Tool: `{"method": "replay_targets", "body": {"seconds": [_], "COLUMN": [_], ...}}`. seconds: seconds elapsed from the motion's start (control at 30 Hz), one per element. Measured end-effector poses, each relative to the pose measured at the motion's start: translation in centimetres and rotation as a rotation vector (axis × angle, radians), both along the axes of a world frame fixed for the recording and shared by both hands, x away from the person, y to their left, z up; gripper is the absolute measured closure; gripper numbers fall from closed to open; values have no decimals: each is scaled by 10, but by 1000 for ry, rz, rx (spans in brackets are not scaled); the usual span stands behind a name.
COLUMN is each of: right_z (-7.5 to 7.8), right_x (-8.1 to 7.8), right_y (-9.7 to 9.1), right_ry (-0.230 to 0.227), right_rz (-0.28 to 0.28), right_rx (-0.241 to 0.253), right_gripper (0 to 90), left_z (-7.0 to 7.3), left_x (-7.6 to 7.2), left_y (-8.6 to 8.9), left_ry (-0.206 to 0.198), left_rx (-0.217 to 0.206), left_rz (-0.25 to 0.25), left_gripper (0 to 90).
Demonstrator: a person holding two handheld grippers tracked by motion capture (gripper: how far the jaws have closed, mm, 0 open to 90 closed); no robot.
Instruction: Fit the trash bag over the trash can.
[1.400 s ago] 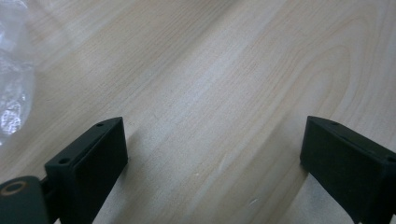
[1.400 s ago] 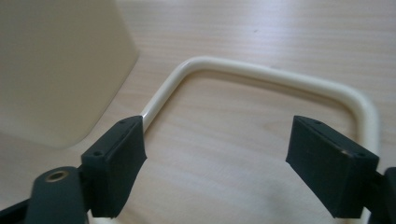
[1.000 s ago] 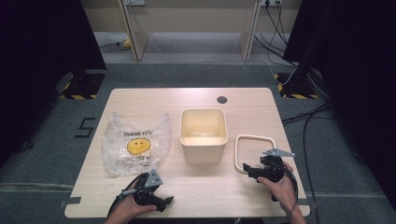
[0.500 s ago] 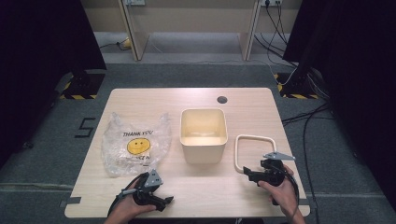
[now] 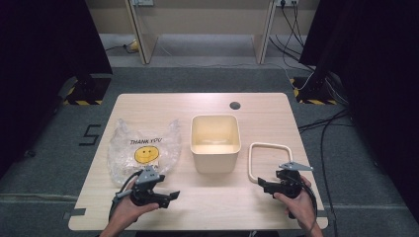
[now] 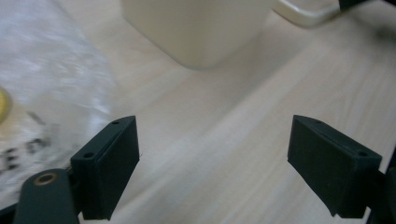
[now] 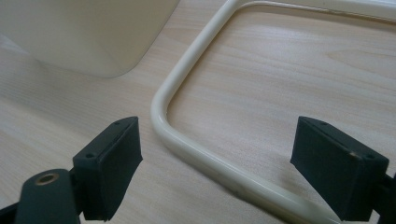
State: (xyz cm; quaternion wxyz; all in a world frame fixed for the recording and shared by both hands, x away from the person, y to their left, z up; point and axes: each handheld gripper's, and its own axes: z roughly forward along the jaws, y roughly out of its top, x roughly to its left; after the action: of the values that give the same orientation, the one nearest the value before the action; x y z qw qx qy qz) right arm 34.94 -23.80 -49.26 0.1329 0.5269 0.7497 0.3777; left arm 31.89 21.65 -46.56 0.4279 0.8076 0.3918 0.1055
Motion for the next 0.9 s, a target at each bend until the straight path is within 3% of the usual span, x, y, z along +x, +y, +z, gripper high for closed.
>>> {"method": "replay_targets", "body": {"seconds": [0.17, 0.5, 0.9], "right_z": [0, 0, -1], "right_x": [0, 0, 1], "right_y": [0, -1, -3], "right_ry": [0, 1, 2], "right_rz": [1, -4, -7], "right_rx": [-2, 5, 5], "right_gripper": [159, 159, 159], "left_z": [14, 12, -3], "left_x": [22, 66, 98], "left_y": [23, 44, 62], "left_ry": [-1, 5, 49], "left_rx": [13, 92, 115], "left_rz": [122, 263, 359], "left_gripper": [161, 166, 167]}}
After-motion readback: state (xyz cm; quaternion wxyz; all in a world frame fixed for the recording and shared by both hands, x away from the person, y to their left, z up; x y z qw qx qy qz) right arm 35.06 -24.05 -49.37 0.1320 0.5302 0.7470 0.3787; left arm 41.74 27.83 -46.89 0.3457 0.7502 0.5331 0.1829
